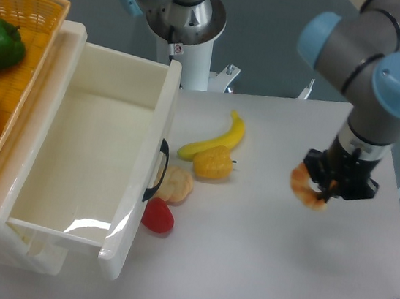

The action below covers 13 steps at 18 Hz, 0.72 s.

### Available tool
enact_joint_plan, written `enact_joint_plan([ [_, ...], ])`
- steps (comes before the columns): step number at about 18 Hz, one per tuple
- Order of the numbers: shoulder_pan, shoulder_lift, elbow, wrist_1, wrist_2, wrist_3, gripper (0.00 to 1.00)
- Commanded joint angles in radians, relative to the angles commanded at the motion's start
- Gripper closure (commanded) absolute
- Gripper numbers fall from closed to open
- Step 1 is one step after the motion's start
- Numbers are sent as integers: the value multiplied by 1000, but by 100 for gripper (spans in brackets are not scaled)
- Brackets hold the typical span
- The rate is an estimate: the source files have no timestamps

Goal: Place the donuts in the upper white drawer
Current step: 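Carry the donut over the fruit and above the open white drawer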

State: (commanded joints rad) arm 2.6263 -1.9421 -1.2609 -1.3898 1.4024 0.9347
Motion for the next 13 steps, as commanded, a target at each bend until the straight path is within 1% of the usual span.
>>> enact_joint_plan([
  [3, -14, 41, -2, 2, -115, -131, 91],
  [5, -32, 64, -2, 5, -151, -198, 91],
  [7, -67, 89, -5, 6, -181, -270, 91],
  [9, -75, 118, -9, 14, -239, -371, 92],
  [11, -89, 140, -14, 37, -284, -442, 93],
  [13, -129, 161, -38, 69, -283, -490, 92],
])
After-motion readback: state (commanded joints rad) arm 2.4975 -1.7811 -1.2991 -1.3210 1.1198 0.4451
